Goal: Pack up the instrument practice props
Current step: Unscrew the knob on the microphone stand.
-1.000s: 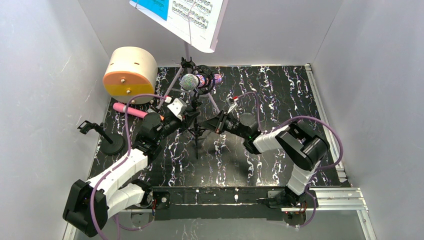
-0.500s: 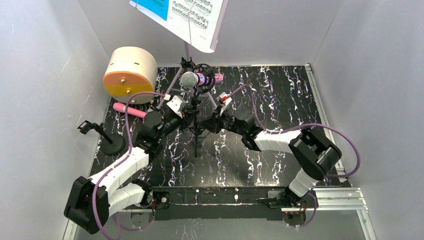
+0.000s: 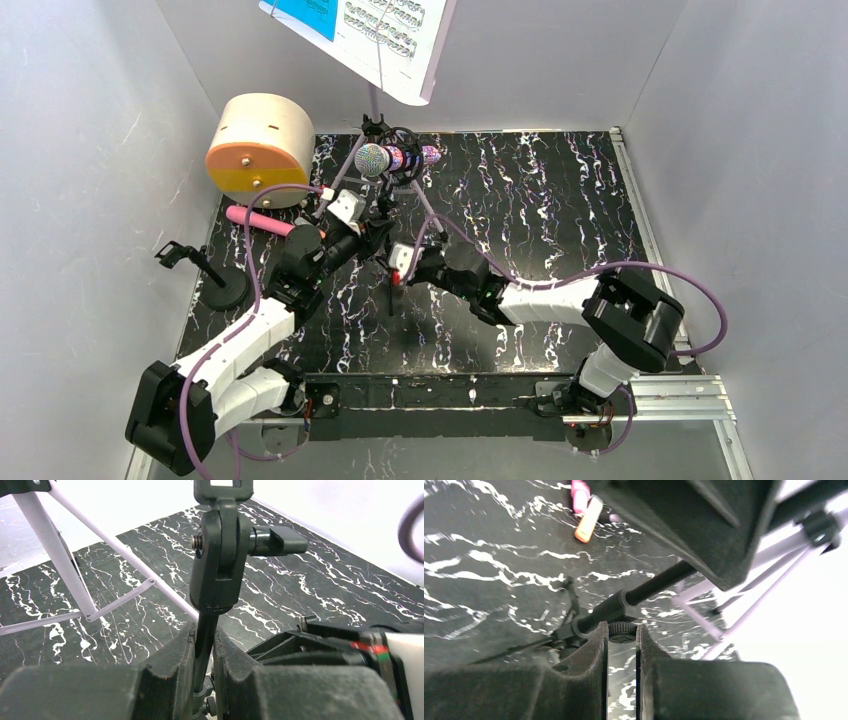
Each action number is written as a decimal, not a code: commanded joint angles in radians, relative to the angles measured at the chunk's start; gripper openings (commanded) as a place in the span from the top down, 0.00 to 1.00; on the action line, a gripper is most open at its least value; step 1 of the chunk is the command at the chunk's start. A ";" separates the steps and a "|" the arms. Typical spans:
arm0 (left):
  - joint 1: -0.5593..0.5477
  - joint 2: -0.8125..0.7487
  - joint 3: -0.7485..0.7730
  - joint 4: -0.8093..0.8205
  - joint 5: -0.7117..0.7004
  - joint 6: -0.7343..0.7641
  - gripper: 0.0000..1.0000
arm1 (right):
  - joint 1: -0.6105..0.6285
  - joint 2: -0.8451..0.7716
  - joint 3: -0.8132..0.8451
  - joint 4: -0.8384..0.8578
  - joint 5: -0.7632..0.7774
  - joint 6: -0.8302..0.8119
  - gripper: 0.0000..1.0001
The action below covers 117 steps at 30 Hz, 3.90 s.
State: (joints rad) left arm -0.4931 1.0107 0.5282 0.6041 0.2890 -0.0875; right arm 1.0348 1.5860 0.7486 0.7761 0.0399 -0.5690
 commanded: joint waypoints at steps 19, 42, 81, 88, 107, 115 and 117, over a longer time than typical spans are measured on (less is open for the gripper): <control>-0.039 0.004 0.010 -0.273 0.064 -0.006 1.00 | 0.134 0.123 -0.091 0.251 0.249 -0.786 0.90; -0.039 0.003 0.010 -0.273 0.076 0.037 1.00 | -0.204 -0.123 -0.204 0.343 -0.224 1.126 0.28; -0.039 -0.009 0.008 -0.264 0.095 0.037 1.00 | -0.265 0.171 -0.045 0.456 -0.408 1.500 0.91; -0.039 -0.009 0.010 -0.264 0.096 0.035 1.00 | -0.255 0.096 -0.005 0.252 -0.373 1.186 0.99; -0.039 -0.019 0.003 -0.247 0.106 0.009 1.00 | 0.050 0.121 0.005 0.156 0.107 -0.461 0.99; -0.039 -0.030 0.001 -0.247 0.097 0.003 1.00 | 0.114 0.184 -0.069 0.377 0.205 -0.919 0.99; -0.039 -0.030 0.001 -0.248 0.094 0.003 1.00 | 0.125 0.204 -0.074 0.418 0.236 -0.976 0.99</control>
State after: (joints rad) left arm -0.4931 0.9798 0.5640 0.4881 0.2424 -0.0235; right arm 1.1389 1.7401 0.6907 1.0618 0.2131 -1.2926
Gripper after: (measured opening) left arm 0.127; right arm 0.317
